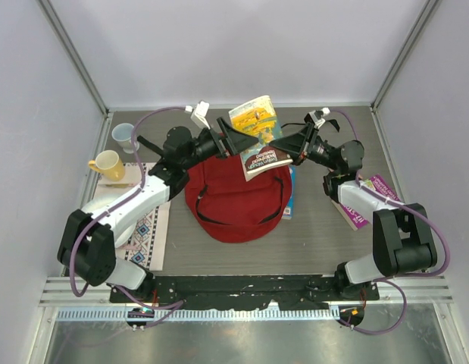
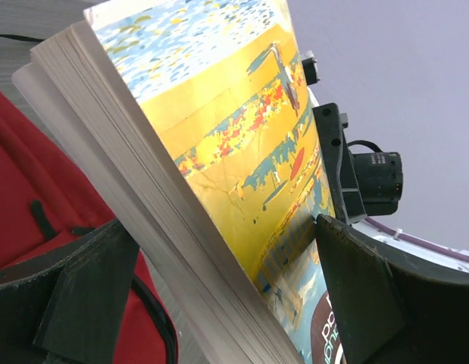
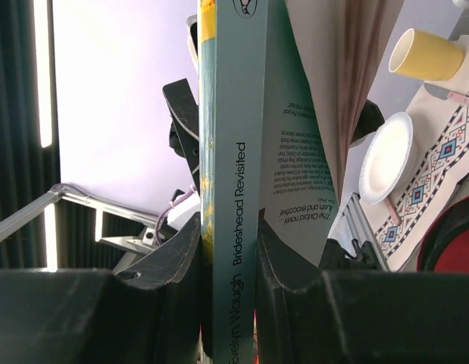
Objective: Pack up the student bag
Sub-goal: Pick up the book from the center of the board.
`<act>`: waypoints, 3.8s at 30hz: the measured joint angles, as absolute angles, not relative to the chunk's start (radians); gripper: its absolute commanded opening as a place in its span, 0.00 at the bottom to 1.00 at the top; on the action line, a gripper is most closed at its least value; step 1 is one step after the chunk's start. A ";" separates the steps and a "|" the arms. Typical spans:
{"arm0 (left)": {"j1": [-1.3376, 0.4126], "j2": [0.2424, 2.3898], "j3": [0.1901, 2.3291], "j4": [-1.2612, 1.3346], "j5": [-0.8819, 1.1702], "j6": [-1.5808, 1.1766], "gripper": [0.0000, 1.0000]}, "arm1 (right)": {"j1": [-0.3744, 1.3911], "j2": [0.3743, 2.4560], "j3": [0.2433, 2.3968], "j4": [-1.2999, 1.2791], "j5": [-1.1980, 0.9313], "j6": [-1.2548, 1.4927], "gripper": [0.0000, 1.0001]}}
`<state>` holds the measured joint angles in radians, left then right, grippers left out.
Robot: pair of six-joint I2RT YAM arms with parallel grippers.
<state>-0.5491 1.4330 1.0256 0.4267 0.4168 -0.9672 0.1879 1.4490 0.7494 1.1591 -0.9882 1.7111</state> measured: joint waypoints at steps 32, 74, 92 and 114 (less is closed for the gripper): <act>-0.555 1.381 0.998 0.386 0.385 -0.962 0.00 | 0.194 1.230 0.793 0.465 -0.923 1.034 0.55; -0.527 1.385 0.778 0.752 0.105 -1.204 0.00 | 0.444 1.391 0.685 0.727 -0.425 1.262 0.81; -0.523 1.385 0.734 0.826 0.050 -1.231 0.00 | 0.519 1.436 0.692 0.884 -0.348 1.377 0.18; -0.524 1.065 0.745 0.344 -0.002 -0.897 1.00 | 0.509 1.366 0.816 0.279 -0.276 1.088 0.01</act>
<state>-0.5236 1.0649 0.7448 0.3435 -0.0021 -0.8974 0.5087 1.3659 0.8158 0.2794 -0.2760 1.0878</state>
